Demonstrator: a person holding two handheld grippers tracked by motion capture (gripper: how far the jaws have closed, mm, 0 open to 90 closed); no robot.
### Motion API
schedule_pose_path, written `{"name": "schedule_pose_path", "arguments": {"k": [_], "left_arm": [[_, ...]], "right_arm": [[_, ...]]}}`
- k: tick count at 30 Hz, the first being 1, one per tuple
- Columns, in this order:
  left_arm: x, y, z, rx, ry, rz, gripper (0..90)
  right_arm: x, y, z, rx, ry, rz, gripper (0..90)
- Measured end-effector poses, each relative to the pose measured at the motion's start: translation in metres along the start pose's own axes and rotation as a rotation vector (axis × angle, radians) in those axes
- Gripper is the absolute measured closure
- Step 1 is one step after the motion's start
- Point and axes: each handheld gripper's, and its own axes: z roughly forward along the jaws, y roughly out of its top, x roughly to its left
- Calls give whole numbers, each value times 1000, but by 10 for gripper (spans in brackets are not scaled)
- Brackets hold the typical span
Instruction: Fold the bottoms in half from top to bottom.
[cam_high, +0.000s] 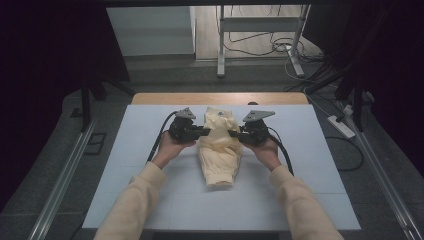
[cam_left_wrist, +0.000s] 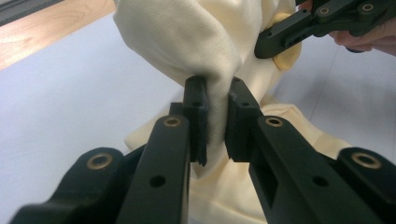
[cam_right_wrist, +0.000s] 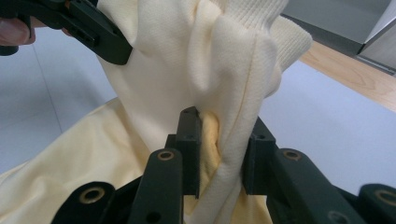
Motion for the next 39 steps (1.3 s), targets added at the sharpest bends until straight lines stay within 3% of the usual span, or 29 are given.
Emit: {"name": "schedule_pose_path", "arguments": {"k": [13,39], "left_arm": [[-8,-15,1,10,-22,1,794],[-17,-30,8,42,-42,3,780]], "right_arm": [[9,-11,-1,18,25,-8,716],[15,-30,0,53,52,3,696]]}}
